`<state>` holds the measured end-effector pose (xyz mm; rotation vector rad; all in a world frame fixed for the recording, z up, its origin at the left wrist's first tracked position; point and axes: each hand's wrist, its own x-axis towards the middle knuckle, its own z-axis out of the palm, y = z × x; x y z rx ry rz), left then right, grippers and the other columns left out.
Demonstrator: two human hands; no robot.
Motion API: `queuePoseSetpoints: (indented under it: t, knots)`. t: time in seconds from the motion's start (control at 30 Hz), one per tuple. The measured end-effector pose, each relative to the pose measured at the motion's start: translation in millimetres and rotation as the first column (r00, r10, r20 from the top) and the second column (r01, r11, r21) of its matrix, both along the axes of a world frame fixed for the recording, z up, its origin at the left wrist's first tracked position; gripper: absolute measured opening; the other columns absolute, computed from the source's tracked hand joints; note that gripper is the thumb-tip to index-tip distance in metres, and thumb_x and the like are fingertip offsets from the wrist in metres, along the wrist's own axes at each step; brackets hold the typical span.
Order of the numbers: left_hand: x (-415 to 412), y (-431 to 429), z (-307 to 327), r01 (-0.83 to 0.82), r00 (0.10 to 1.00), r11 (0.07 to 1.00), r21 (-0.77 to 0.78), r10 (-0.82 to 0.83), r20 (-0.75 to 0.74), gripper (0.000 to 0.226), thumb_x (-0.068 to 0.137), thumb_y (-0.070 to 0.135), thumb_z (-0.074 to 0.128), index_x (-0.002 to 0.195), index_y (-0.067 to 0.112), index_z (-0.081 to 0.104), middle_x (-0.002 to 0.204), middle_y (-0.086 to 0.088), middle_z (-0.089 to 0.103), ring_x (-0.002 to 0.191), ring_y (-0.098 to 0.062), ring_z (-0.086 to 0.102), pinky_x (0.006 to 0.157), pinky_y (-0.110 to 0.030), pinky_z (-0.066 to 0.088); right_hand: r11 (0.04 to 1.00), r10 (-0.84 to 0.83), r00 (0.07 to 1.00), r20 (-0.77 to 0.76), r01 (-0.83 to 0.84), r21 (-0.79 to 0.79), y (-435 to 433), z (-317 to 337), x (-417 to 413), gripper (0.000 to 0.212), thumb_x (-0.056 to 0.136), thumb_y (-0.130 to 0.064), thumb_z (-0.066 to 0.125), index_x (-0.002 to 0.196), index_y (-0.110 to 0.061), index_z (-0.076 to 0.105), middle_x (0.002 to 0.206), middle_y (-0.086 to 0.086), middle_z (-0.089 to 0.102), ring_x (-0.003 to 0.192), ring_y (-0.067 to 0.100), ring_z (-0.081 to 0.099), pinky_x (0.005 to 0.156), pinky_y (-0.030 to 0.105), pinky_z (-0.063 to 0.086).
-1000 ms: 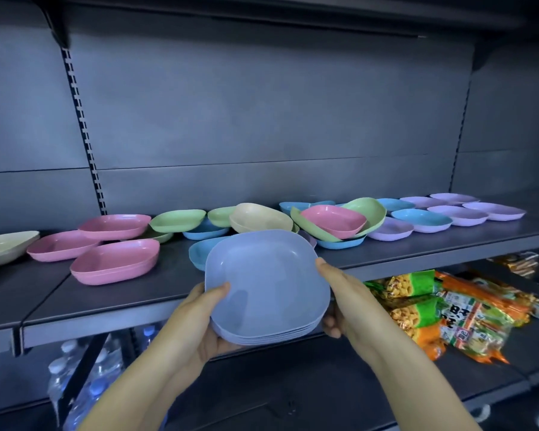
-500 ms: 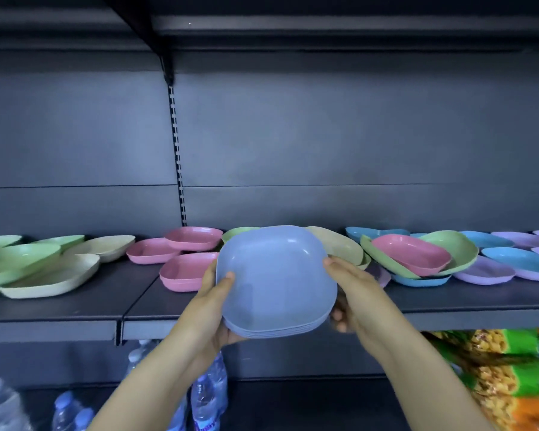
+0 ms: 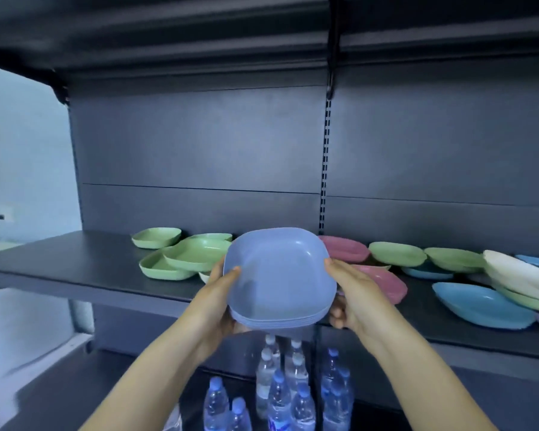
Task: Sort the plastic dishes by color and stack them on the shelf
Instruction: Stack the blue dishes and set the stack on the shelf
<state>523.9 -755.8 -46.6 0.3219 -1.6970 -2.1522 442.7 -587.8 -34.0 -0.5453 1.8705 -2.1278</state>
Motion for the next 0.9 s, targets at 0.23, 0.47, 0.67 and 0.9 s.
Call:
queuePoseSetpoints:
  t: [0.23, 0.47, 0.67, 0.9]
  knots:
    - [40, -123, 12, -0.131, 0.991, 0.989, -0.063, 0.132, 0.018, 0.035, 0.098, 0.045, 0.033, 0.117, 0.029, 0.058, 0.109, 0.003, 0.067, 0.097, -0.022, 0.063, 0.077, -0.042, 0.055, 0.996, 0.082, 0.997, -0.010, -0.082, -0.019, -129, 5, 28, 0.021, 0.098, -0.024, 0.046, 0.084, -0.019, 0.061, 0.056, 0.001, 0.047, 0.039, 0.013, 0.034, 0.037, 0.021, 0.029]
    - [58, -230, 28, -0.266, 0.963, 0.948, -0.172, 0.271, 0.006, 0.036, 0.099, 0.046, 0.029, 0.104, 0.026, 0.058, 0.094, 0.002, 0.066, 0.081, -0.019, 0.063, 0.063, -0.033, 0.054, 0.985, 0.157, 0.986, -0.050, -0.154, 0.073, -237, 28, 36, 0.018, 0.098, -0.024, 0.048, 0.095, -0.011, 0.060, 0.074, 0.007, 0.052, 0.041, 0.017, 0.042, 0.038, 0.022, 0.040]
    - [50, -308, 29, -0.306, 0.951, 0.927, -0.214, 0.310, -0.015, 0.032, 0.098, 0.045, 0.030, 0.093, 0.032, 0.059, 0.081, 0.007, 0.066, 0.073, -0.014, 0.061, 0.061, -0.028, 0.051, 0.966, 0.197, 0.977, -0.076, -0.180, 0.188, -318, 42, 15, 0.023, 0.099, -0.028, 0.045, 0.092, -0.011, 0.059, 0.075, 0.008, 0.056, 0.047, 0.020, 0.046, 0.041, 0.025, 0.045]
    - [19, -404, 37, -0.329, 0.944, 0.920, -0.213, 0.329, -0.036, 0.024, 0.097, 0.036, 0.035, 0.111, 0.034, 0.055, 0.096, 0.008, 0.063, 0.079, -0.015, 0.060, 0.057, -0.028, 0.050, 0.919, 0.280, 0.959, 0.047, -0.282, 0.274, -403, 64, -28, 0.015, 0.092, -0.019, 0.053, 0.083, -0.007, 0.055, 0.070, 0.015, 0.058, 0.051, 0.023, 0.053, 0.043, 0.024, 0.048]
